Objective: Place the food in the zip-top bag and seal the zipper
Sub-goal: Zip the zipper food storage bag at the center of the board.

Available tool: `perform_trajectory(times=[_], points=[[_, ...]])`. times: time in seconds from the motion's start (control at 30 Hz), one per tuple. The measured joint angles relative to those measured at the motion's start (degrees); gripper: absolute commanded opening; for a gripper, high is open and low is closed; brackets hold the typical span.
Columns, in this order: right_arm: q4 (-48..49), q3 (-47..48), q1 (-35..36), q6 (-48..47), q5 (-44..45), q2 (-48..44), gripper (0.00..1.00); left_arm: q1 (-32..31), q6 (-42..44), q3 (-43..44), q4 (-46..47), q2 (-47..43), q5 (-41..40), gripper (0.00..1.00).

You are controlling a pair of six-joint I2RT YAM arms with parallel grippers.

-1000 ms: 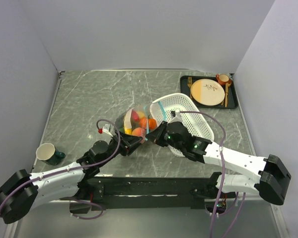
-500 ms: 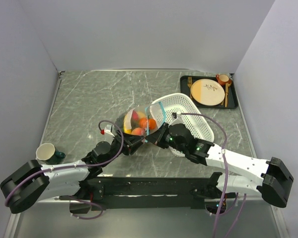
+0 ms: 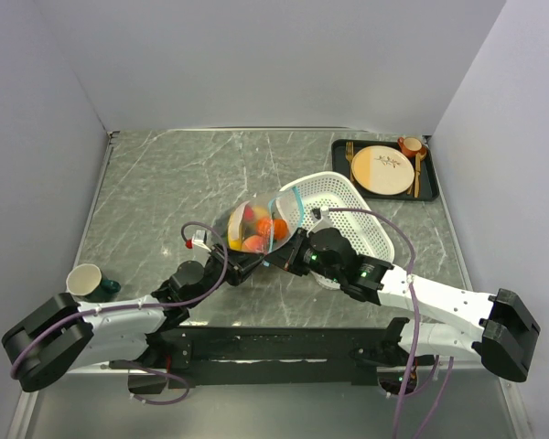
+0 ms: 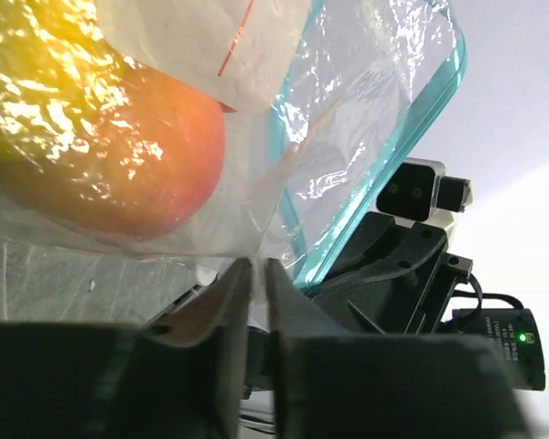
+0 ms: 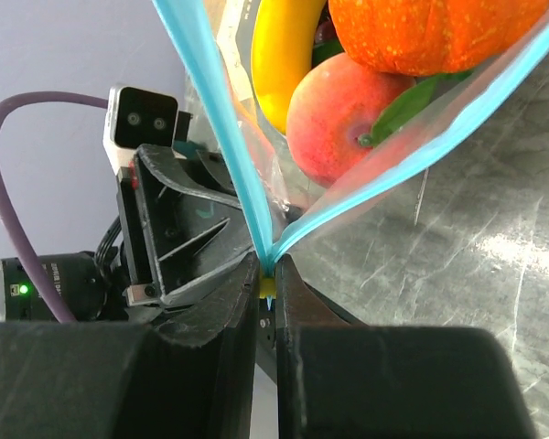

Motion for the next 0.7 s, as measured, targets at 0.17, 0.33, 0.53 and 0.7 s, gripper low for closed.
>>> perform_trajectory(times=[0.17, 0.33, 0.53, 0.7], points=[[0.0, 0.0, 0.0, -0.1, -0.1, 0.3, 0.0, 0.0, -0.1, 0.0, -0.5, -0.7, -0.4, 0.01], [-0.5, 0.4, 0.1, -0.3, 0.3, 0.8, 0.0, 0.0, -0.1, -0.5, -2.8, -3.3, -1.0, 0.01], [-3.9, 2.3, 0.4, -1.7, 2.0, 1.4, 0.0, 0.0, 0.1, -1.7, -4.1, -6.7, -1.1, 0.01], [-4.7, 3.5, 0.2, -2.6, 2.0, 2.5, 0.01, 0.0, 0.1, -2.3, -4.5, -7.7, -1.0, 0.01]])
